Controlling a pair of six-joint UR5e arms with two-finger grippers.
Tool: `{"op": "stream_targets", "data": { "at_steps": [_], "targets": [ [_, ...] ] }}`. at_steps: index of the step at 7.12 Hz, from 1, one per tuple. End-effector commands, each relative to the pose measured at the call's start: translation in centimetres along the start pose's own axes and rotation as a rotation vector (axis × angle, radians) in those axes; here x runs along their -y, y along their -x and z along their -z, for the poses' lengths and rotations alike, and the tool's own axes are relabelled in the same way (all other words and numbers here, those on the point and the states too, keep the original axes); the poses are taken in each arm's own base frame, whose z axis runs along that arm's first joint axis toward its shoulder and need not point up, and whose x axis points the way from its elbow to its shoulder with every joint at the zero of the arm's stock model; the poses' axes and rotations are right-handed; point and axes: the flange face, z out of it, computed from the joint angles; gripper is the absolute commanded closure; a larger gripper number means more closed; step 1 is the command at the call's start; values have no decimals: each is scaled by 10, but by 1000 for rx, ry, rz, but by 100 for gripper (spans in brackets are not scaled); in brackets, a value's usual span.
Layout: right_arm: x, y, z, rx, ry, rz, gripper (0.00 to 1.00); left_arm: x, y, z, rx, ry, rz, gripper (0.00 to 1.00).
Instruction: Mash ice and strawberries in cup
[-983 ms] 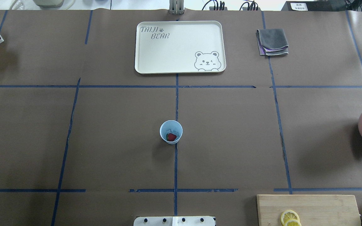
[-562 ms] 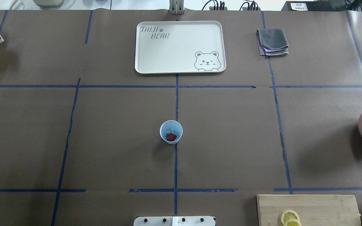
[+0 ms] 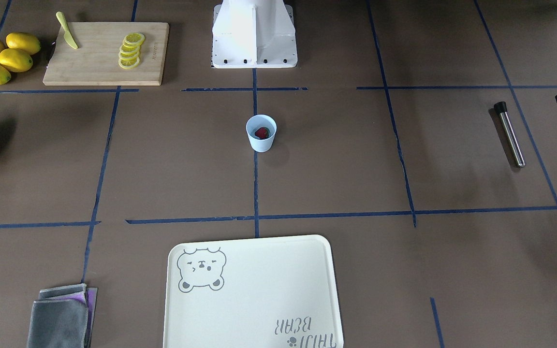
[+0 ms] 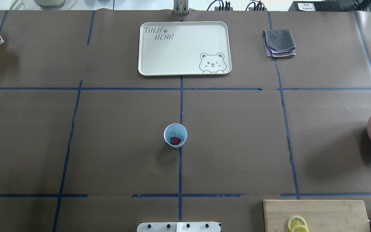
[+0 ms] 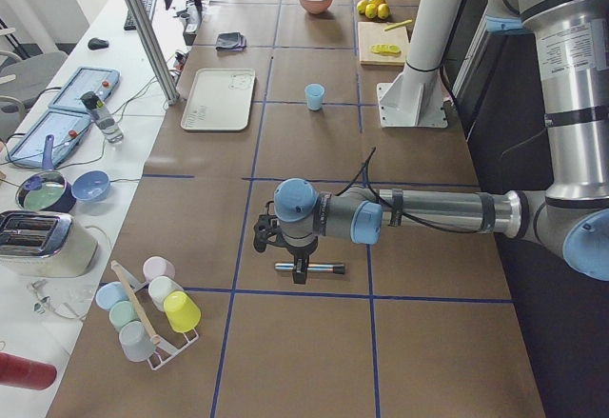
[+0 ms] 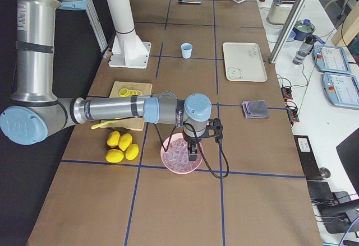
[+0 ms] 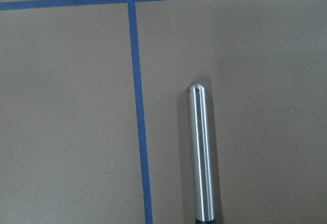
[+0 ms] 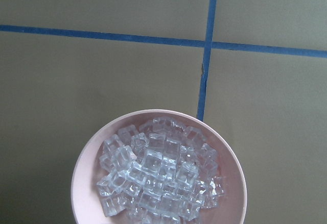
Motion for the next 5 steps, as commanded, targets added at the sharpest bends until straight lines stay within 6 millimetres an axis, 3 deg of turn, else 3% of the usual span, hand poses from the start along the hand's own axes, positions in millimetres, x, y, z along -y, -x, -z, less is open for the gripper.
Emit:
{"op": "stream_targets", "data": {
  "at_steps": [1,5],
  "targets": [
    [-1,0,0,1,0,-1,0,0,0,0,-1,0,0,0],
    [-4,-3,-3,1,8,-8,0,0,0,0,-1,0,0,0]
  ]
}}
